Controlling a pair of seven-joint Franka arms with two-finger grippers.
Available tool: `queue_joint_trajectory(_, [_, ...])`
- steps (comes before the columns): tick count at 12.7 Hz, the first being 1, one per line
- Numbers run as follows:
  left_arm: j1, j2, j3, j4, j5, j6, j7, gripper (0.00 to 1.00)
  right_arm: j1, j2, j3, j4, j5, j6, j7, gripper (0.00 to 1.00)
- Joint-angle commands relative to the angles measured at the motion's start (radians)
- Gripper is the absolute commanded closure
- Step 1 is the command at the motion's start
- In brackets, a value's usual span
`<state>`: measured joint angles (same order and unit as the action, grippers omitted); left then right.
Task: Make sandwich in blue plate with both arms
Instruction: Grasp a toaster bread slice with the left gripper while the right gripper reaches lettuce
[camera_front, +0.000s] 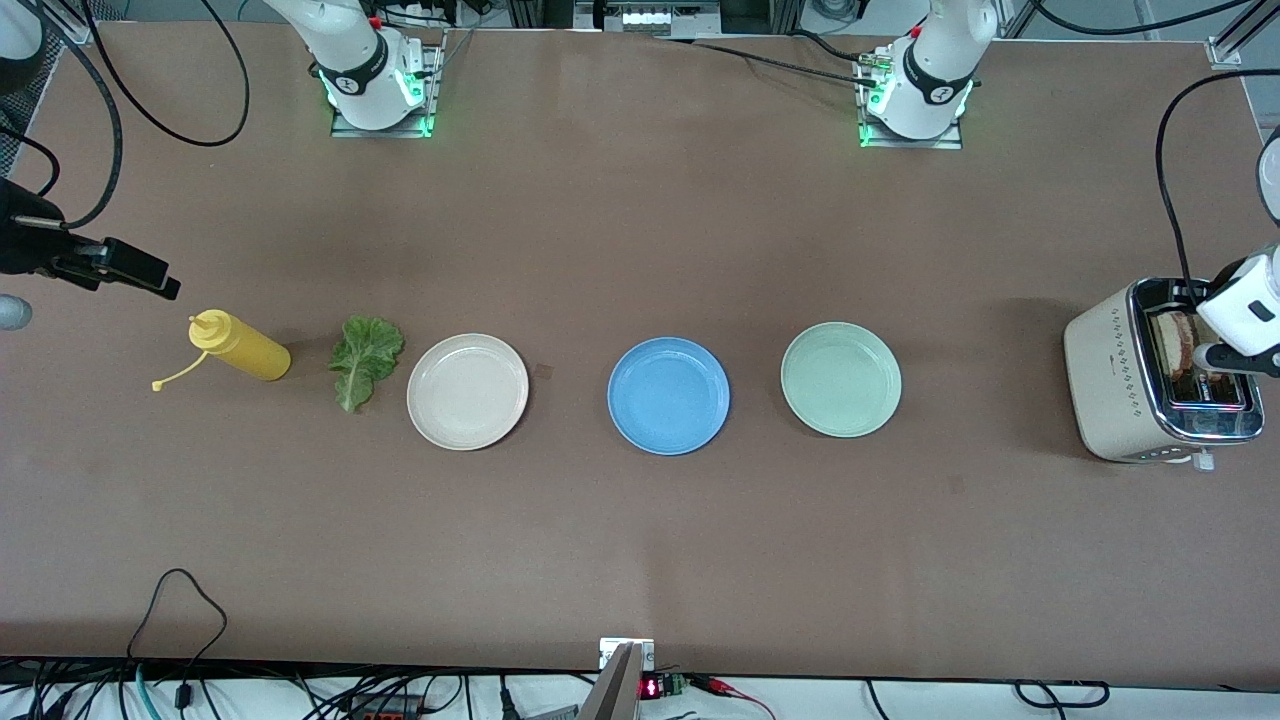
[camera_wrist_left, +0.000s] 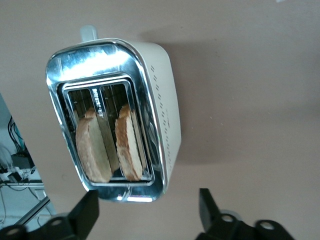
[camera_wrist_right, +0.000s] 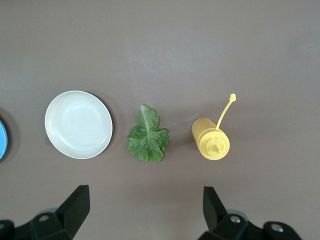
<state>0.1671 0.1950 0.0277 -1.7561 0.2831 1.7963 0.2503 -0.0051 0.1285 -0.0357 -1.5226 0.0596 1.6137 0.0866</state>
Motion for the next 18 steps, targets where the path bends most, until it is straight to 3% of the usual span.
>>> queue_joint_trajectory(1, [0.034, 0.001, -0.006, -0.066, 0.022, 0.08, 0.043, 0.3, -0.007, 0.014, 0.007, 0.001, 0.002, 0.006, 0.006, 0.0])
queue_joint_trajectory(8, [0.092, 0.066, -0.006, -0.088, 0.024, 0.185, 0.064, 0.36, 0.008, 0.046, 0.014, 0.001, -0.001, -0.008, -0.002, 0.0])
queue_joint_trajectory(11, [0.118, 0.087, -0.008, -0.088, 0.022, 0.202, 0.078, 0.45, 0.013, 0.06, 0.014, 0.001, -0.001, -0.011, -0.002, 0.0])
queue_joint_trajectory(14, [0.12, 0.093, -0.008, -0.088, 0.022, 0.195, 0.076, 0.72, 0.027, 0.069, 0.016, -0.001, -0.007, -0.02, -0.001, 0.0])
queue_joint_trajectory(16, [0.118, 0.09, -0.014, -0.08, 0.022, 0.161, 0.078, 0.97, 0.042, 0.091, 0.016, -0.001, -0.017, -0.037, -0.002, 0.0])
queue_joint_trajectory(18, [0.115, 0.069, -0.018, -0.069, 0.022, 0.121, 0.087, 0.99, 0.062, 0.094, 0.016, -0.001, -0.038, -0.055, 0.001, 0.0])
